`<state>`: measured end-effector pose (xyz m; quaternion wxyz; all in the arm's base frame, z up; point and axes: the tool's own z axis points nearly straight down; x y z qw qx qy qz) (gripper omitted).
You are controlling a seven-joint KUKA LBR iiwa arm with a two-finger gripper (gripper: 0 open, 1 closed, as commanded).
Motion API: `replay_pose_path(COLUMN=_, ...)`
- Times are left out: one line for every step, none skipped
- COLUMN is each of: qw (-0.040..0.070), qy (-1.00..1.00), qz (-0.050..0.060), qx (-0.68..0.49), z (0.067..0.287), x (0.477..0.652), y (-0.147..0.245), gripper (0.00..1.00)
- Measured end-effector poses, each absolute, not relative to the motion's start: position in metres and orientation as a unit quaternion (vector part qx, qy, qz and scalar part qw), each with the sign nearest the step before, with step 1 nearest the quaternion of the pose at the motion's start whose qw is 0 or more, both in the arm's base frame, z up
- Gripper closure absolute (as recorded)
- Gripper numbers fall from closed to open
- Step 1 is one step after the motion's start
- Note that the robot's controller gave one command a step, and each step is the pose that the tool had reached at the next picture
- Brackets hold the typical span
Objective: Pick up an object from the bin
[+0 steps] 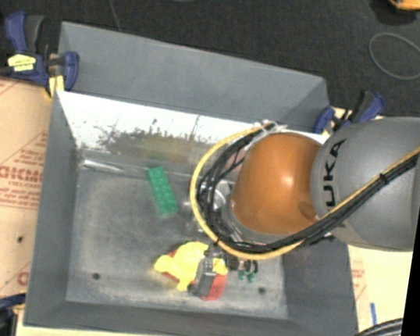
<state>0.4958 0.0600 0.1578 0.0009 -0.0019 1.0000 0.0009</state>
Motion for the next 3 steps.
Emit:
replay_pose_path(qw=0.004, qy=0.999, qz=0.0, qx=-0.041, z=0.133, x=0.499, y=0.056, gripper=0.0)
replay_pose_path(qw=0.002, qy=0.993, qz=0.001, qx=-0.117, z=0.079, x=0.506, y=0.033, gripper=1.0)
replay_pose_path(qw=0.002, qy=0.993, qz=0.001, qx=-0.116, z=0.079, x=0.506, y=0.033, gripper=1.0)
